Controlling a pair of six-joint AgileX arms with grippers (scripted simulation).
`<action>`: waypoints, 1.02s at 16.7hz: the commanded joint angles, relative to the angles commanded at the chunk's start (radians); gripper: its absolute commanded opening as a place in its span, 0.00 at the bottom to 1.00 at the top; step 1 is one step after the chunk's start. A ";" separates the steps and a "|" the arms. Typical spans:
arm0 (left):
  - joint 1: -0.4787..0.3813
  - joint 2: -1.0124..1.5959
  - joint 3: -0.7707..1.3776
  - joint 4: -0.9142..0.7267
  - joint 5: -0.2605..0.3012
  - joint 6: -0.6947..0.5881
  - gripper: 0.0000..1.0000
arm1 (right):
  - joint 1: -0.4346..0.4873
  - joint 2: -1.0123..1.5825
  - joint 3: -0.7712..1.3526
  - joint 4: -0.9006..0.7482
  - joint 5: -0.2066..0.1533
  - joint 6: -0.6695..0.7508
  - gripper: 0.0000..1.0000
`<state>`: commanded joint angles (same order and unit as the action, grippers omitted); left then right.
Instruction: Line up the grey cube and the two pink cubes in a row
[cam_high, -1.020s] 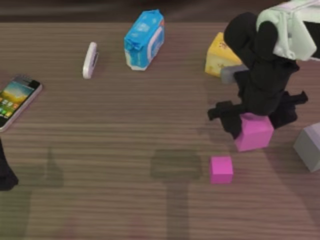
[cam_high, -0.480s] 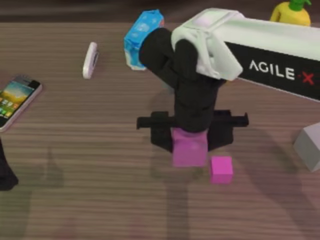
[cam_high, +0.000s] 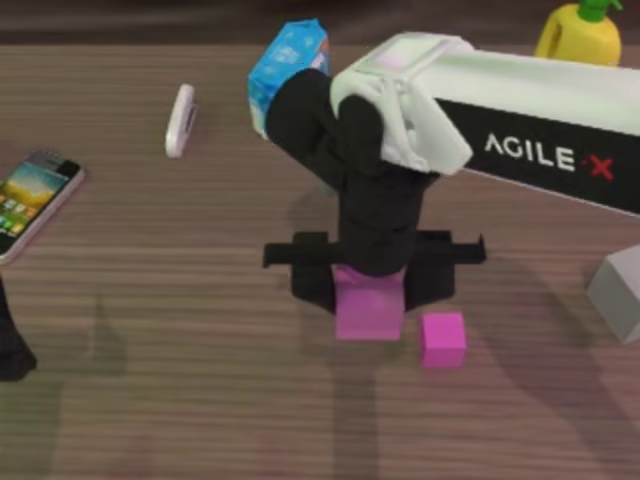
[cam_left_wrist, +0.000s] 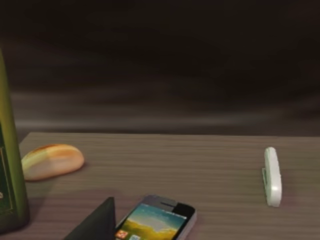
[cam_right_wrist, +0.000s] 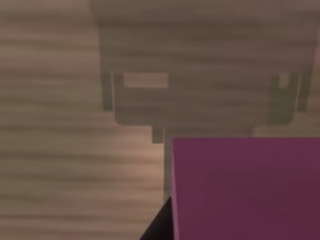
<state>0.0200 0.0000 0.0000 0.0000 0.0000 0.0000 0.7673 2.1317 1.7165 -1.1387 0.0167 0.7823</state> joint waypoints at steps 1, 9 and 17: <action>0.000 0.000 0.000 0.000 0.000 0.000 1.00 | 0.000 0.009 -0.020 0.027 0.000 0.001 0.00; 0.000 0.000 0.000 0.000 0.000 0.000 1.00 | 0.008 0.067 -0.137 0.201 0.002 0.001 0.00; 0.000 0.000 0.000 0.000 0.000 0.000 1.00 | 0.008 0.067 -0.137 0.201 0.002 0.001 0.45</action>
<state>0.0200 0.0000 0.0000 0.0000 0.0000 0.0000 0.7757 2.1987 1.5790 -0.9374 0.0184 0.7838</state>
